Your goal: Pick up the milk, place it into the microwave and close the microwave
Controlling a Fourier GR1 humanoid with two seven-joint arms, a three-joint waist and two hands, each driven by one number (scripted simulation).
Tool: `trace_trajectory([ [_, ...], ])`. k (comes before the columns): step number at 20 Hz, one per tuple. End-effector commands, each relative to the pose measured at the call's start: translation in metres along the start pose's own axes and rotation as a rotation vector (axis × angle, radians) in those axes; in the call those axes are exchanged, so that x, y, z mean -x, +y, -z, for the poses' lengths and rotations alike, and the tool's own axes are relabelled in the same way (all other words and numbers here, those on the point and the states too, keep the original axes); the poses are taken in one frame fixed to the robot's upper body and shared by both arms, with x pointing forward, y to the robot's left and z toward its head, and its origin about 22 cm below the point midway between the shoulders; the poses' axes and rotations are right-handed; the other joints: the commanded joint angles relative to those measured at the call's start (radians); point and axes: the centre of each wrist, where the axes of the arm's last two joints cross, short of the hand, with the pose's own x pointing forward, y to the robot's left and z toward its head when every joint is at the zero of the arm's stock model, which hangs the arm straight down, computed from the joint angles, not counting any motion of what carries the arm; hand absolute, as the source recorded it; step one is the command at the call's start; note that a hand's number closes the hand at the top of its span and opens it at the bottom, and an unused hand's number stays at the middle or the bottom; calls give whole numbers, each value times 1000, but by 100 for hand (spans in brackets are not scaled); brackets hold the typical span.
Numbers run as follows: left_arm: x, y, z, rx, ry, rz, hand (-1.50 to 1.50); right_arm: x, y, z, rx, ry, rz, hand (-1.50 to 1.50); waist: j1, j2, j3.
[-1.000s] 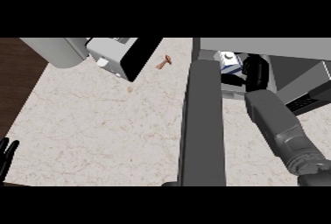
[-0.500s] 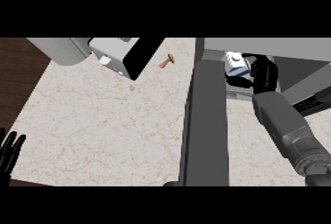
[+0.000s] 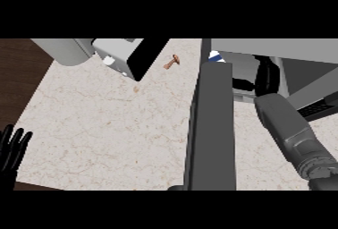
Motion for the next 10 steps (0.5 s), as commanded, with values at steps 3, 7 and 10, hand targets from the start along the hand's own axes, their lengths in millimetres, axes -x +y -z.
trace_trajectory([
  [3, 1, -2, 4, 20, -15, 9, -150, -19, 15, -2, 20, -44, -19, -150, 14, -5, 0],
  [7, 7, 3, 8, 8, 1, 19, -150, -22, 18, -3, -25, -73, 0, -150, -6, -9, -1],
  [10, 13, -2, 11, 20, 2, -4, -150, -32, 25, -6, -37, -41, 17, -150, -3, -7, -2],
])
